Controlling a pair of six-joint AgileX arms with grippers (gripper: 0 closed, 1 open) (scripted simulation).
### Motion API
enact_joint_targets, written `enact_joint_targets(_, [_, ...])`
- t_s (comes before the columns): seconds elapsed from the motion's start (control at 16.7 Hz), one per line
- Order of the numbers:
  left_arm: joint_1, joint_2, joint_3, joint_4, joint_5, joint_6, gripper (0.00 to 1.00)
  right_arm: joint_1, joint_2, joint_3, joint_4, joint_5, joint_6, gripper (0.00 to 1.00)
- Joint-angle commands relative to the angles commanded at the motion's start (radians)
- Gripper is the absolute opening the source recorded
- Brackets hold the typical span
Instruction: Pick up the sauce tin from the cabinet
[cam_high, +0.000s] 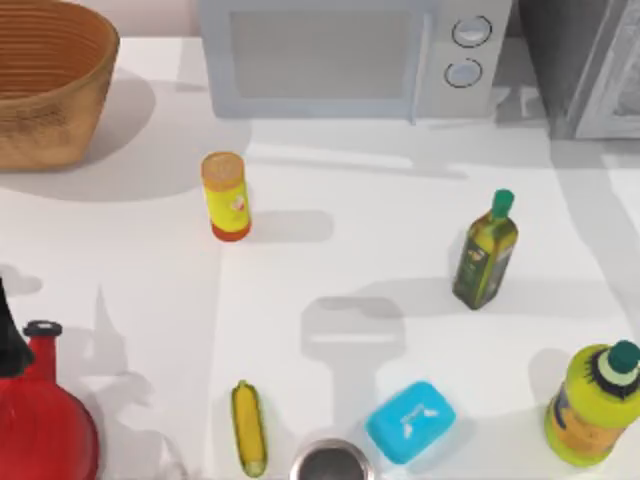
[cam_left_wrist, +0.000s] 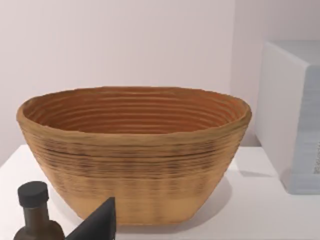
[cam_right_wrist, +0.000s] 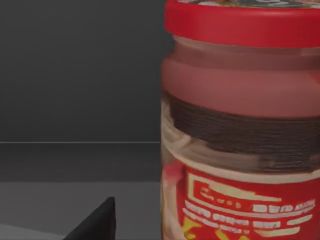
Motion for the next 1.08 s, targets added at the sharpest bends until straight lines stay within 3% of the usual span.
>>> enact_joint_targets(0.72, [0.000,0.000,0.000,0.000,0.000,0.000,1.00,-0.034,0.208,0.172,0.034,-0.030,0.001,1.00])
enact_joint_targets(1.08, [0.000,0.000,0.000,0.000,0.000,0.000,1.00,-0.034,0.208,0.172,0.034,-0.030,0.001,0.55])
